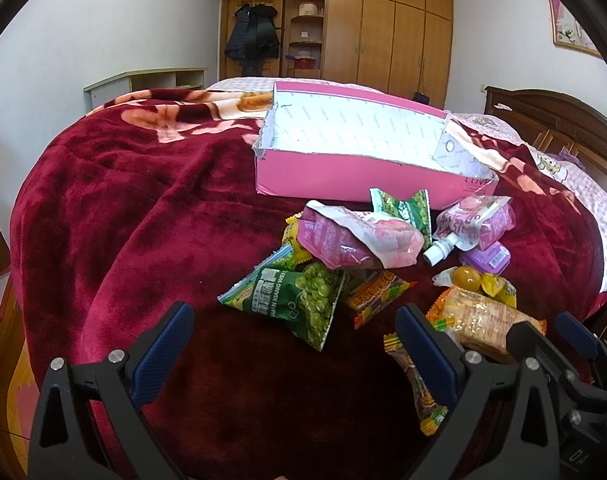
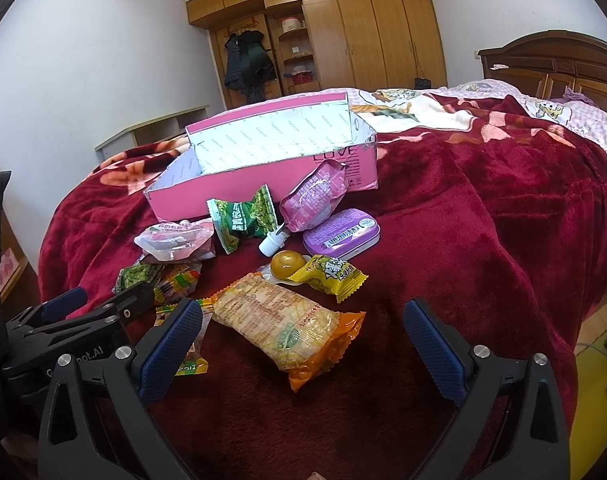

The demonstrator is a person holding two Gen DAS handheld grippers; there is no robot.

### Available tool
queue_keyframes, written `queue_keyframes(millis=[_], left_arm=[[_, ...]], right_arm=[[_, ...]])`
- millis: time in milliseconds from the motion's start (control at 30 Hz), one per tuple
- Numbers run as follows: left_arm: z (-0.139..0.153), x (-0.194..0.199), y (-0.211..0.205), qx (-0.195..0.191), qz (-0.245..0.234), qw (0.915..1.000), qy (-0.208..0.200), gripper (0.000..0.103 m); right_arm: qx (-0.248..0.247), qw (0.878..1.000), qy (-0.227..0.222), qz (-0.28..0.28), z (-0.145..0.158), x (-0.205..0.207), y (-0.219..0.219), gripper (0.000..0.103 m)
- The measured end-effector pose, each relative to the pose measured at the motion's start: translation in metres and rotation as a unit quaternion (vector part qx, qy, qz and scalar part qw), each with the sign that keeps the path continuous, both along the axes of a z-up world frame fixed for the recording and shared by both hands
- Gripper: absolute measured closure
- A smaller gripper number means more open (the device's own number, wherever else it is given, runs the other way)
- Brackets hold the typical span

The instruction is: Organize snacks

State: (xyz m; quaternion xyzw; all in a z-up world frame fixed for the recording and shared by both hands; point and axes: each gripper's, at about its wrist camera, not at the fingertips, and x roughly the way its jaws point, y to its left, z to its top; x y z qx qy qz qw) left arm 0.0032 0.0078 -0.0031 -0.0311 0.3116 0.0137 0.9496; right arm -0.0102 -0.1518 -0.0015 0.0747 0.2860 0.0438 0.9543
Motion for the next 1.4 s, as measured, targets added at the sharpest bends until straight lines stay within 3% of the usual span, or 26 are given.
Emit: queue_keyframes(millis=[900, 1167, 1400], left_arm=[[0.002, 0.009, 0.033, 0.007, 0.012, 0.9999, 0.002, 0.000], [-0.005, 0.021, 0.033, 0.006, -0.011, 0.9998, 0.013, 0.001], [-0.009, 0.031, 0.022, 0.021, -0.047, 0.9986, 0.010, 0.011]], right_arm=[[0.013, 1.000, 0.003, 0.016, 0.005, -0.001, -0.003, 0.000], [0.019, 1.000, 0.011, 0.017, 0.001, 0.002, -0.006, 0.000], [0.020, 0.999, 0.017, 0.020, 0.000, 0.008, -0.009, 0.000]])
